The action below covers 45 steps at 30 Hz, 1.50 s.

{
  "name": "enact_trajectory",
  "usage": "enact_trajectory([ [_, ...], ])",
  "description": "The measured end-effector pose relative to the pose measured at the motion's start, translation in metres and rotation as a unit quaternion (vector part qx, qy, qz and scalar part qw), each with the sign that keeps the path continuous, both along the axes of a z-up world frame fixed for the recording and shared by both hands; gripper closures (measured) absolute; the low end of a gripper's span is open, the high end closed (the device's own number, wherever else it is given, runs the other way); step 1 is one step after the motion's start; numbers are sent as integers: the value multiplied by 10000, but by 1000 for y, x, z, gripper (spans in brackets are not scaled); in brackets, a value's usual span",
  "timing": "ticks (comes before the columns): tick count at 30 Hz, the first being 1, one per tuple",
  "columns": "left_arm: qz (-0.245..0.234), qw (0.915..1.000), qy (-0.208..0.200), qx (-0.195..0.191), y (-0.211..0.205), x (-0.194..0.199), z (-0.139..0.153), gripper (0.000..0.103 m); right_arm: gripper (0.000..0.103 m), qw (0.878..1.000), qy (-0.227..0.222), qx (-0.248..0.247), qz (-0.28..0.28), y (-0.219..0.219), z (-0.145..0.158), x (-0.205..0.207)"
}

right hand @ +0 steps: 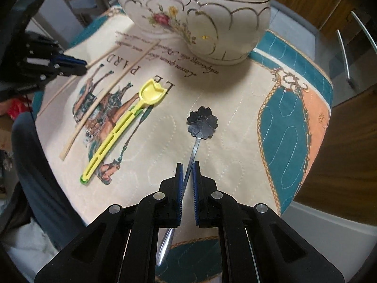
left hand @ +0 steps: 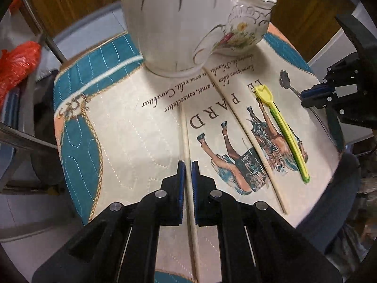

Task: Organize utensils
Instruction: 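Grasp a chopstick with the left tool while the right tool grasps the dark flower-handled spoon, then lift the chopstick toward the tall pot while the right tool carries the spoon above the small pot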

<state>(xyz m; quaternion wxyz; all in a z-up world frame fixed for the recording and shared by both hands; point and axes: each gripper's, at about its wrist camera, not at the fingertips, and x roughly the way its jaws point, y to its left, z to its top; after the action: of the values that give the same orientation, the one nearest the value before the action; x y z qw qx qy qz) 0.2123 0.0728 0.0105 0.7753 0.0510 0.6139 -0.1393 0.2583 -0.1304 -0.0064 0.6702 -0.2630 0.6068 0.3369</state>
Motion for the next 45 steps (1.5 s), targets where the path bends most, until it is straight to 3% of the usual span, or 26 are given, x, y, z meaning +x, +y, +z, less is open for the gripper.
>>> enact_trajectory([
  [4, -194, 9991, 346, 159, -3, 7, -1, 97, 94, 9993, 121, -360, 54, 10, -2, 3],
  [8, -305, 9981, 435, 322, -6, 9, 0, 97, 93, 9981, 128, -572, 195, 16, -3, 1],
  [15, -355, 9983, 408, 235, -3, 11, 0, 97, 94, 9994, 123, -292, 115, 14, -1, 7],
  [19, -314, 9991, 215, 194, -2, 6, 0, 98, 96, 9999, -55, -77, 33, 2, 0, 1],
  [26, 180, 9970, -728, -169, 16, -20, 17, 98, 99, 9958, -679, 561, -263, -29, 16, -18],
  [31, 641, 9829, -1630, -560, 37, -44, 45, 98, 99, 9839, -1134, 1286, -502, -56, 36, -33],
  [38, 1030, 9492, -2758, -1113, 45, -75, 76, 98, 99, 9556, -1666, 2270, -872, -83, 56, -45],
  [45, 1360, 9120, -3498, -1652, 53, -84, 96, 98, 99, 9263, -2094, 2923, -1123, -76, 73, -49],
])
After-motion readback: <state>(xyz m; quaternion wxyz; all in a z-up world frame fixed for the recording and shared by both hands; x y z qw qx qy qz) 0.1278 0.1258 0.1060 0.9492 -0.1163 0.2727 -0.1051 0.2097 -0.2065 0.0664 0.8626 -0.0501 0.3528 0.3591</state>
